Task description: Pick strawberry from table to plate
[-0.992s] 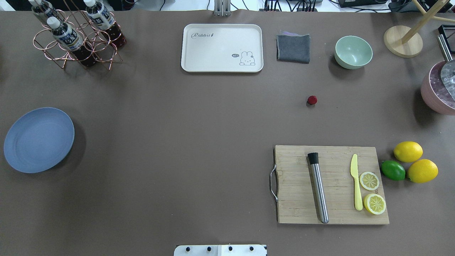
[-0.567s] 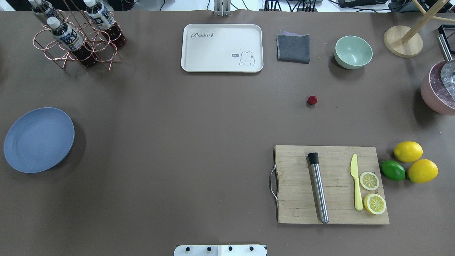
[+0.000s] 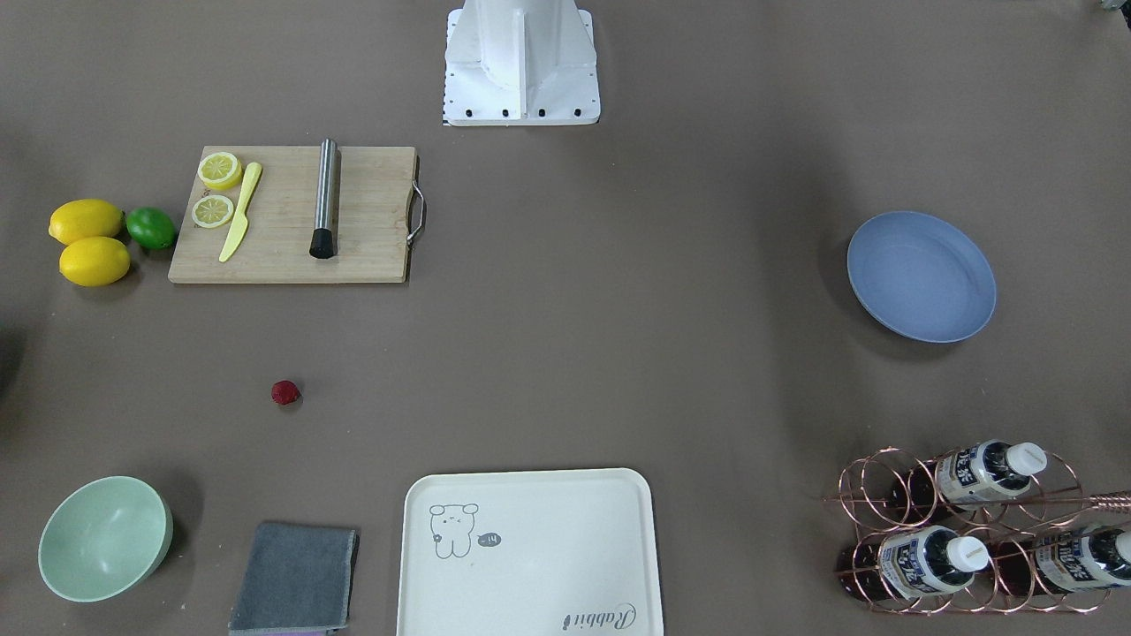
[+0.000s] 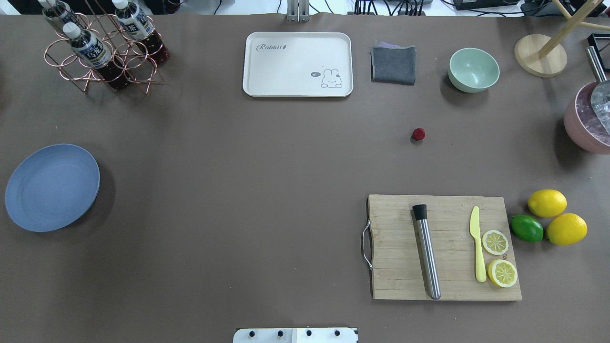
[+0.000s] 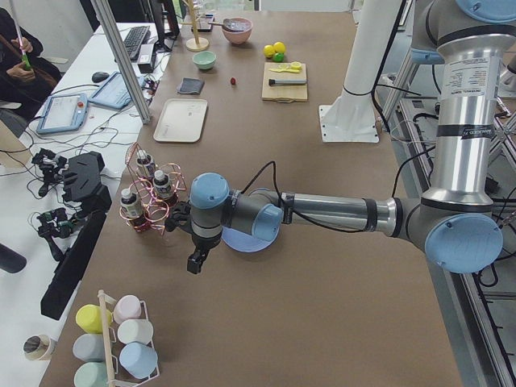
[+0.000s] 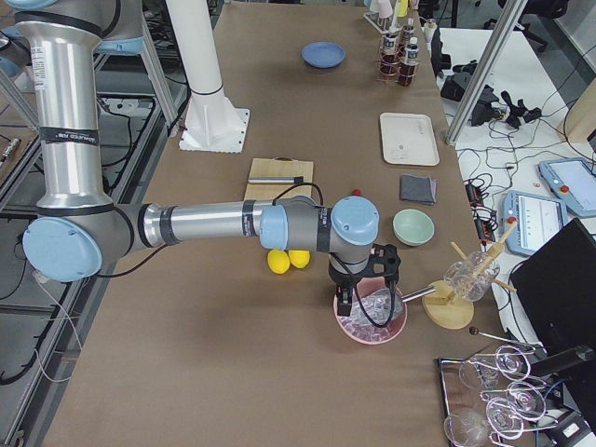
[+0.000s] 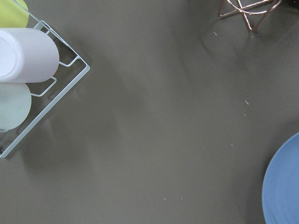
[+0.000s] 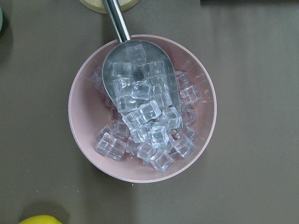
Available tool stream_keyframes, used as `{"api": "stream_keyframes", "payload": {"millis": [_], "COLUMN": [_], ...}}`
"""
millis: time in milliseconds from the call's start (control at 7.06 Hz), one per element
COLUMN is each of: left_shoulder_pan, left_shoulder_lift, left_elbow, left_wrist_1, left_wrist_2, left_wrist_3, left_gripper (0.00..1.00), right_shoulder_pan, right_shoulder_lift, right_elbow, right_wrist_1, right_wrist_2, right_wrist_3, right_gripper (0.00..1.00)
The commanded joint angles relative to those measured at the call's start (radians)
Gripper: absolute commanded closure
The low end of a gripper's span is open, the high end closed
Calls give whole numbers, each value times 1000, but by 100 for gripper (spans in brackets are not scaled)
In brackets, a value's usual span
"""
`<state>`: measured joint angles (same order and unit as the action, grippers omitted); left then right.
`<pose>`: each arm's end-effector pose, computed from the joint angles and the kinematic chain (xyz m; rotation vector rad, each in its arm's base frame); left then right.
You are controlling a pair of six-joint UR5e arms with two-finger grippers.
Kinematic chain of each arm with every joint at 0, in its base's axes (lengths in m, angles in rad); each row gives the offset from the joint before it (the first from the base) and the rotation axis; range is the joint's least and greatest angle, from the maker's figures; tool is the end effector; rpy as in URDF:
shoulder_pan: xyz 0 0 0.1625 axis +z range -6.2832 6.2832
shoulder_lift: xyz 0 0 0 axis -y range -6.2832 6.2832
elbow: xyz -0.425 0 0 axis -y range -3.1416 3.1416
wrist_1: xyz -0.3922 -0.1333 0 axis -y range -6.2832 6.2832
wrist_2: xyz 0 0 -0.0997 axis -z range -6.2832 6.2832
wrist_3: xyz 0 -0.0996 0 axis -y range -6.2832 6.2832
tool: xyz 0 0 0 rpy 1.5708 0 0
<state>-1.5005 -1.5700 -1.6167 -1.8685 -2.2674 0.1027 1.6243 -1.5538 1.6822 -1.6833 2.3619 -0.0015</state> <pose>-0.0333 -0.5147 0.6083 0.3409 0.6863 0.2839 0.0890 -0.4929 0.6056 0.0368 -0.7904 0.0430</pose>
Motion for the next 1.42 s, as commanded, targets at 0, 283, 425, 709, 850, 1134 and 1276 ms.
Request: {"api": "stream_keyframes", "payload": {"millis": [0,283,425,709,850,1134,1276], "left_shoulder_pan": [0,2,2,8,20,96,146], "left_shoulder_lift": [31,19,16,-8,-10,-1,2], "left_elbow": [-9,-19,-22,-16,-17,-9,20], "left_wrist_1": [-90,-92,-96,-101,-101,-212,-313], "left_wrist_2": [3,-1,-12,-12,-12,-14,-14], "left_wrist_3": [5,-4,-6,-5,-18,-226,-374], "left_gripper": [2,2,2,2,2,2,2], "right_shoulder_pan": [-1,-1,-7,-59,-107,-194,-231], "right_shoulder_lift": [0,0,3,37,44,43,43], "right_elbow": [5,7,14,13,8,8,5], "right_wrist_1": [-1,0,0,28,101,293,372], "right_wrist_2": [-1,-1,0,23,23,23,22], "right_wrist_3": [0,1,6,24,102,353,432], "right_gripper": [0,0,0,0,0,0,0]}}
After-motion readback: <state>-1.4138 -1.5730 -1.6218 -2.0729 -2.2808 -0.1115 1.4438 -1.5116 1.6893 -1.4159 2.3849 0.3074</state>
